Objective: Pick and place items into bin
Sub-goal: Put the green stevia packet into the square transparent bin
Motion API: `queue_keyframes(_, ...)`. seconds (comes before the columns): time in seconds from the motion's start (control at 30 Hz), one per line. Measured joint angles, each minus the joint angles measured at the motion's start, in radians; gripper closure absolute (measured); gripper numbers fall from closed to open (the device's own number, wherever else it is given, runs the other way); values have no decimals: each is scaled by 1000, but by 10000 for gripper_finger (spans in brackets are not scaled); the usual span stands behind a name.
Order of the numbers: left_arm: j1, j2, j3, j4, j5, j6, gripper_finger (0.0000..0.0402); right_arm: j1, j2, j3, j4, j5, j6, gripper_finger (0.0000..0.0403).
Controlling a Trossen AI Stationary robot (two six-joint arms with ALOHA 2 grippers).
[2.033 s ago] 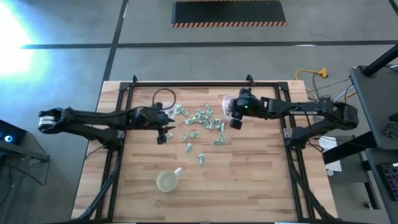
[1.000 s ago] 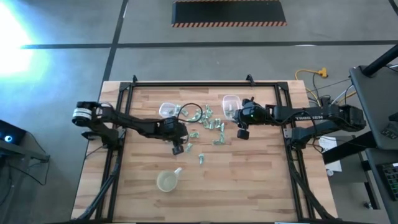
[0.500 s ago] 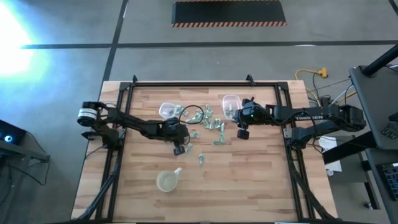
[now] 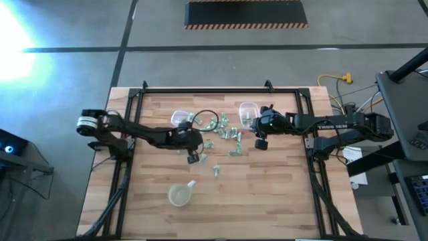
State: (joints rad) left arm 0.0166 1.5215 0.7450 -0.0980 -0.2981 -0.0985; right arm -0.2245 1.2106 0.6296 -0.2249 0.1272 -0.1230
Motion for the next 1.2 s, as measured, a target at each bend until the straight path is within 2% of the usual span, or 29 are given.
queue_keyframes(0.13,1,-100,0,-53,-156,32,400,0,0,0,3,0,12,335)
queue_keyframes(0.3,4,-231,-2,-210,-412,45,400,0,0,0,4,0,14,335)
queue_keyframes(0.4,15,-300,-9,-284,-474,45,400,0,0,0,5,0,19,335)
queue_keyframes(0.67,108,-375,-33,-313,-440,89,400,0,0,0,30,-2,19,335)
queue_keyframes(0.83,195,-349,-32,-290,-299,143,401,0,0,0,29,-6,19,335)
queue_keyframes(0.93,238,-321,-32,-289,-256,158,401,0,0,0,29,-6,19,335)
queue_keyframes(1.2,266,-268,-31,-286,-246,165,400,0,0,0,27,-6,17,335)
